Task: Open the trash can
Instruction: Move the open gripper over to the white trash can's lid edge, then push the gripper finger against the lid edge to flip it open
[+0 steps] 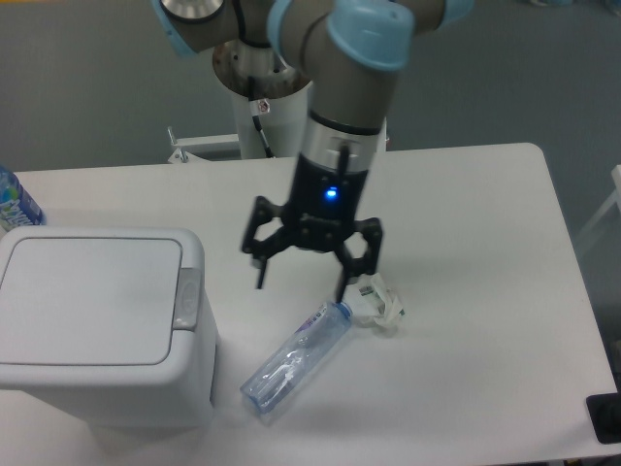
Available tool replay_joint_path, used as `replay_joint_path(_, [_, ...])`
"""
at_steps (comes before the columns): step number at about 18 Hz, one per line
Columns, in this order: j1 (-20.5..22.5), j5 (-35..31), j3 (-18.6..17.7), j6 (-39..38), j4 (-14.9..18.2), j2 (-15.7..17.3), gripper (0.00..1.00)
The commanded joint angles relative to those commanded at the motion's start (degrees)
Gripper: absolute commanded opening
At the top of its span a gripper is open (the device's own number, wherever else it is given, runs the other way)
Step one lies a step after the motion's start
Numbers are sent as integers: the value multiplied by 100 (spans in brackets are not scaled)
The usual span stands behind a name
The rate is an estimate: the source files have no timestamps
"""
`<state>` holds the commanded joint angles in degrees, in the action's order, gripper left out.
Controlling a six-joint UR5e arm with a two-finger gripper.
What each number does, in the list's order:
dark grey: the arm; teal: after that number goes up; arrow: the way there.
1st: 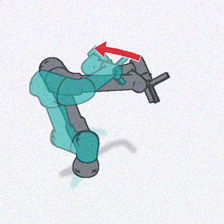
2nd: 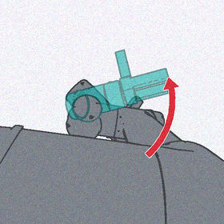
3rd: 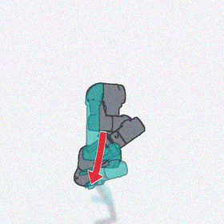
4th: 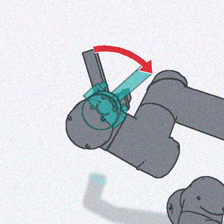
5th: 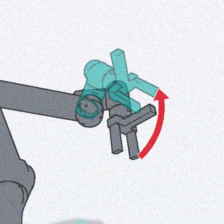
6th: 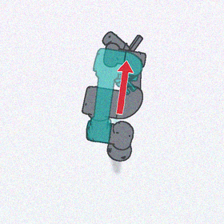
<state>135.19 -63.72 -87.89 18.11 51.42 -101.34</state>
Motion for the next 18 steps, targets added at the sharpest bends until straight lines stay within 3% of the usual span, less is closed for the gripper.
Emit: replay_joint_path(18, [-212,-18,0,-18,-158,-228,100])
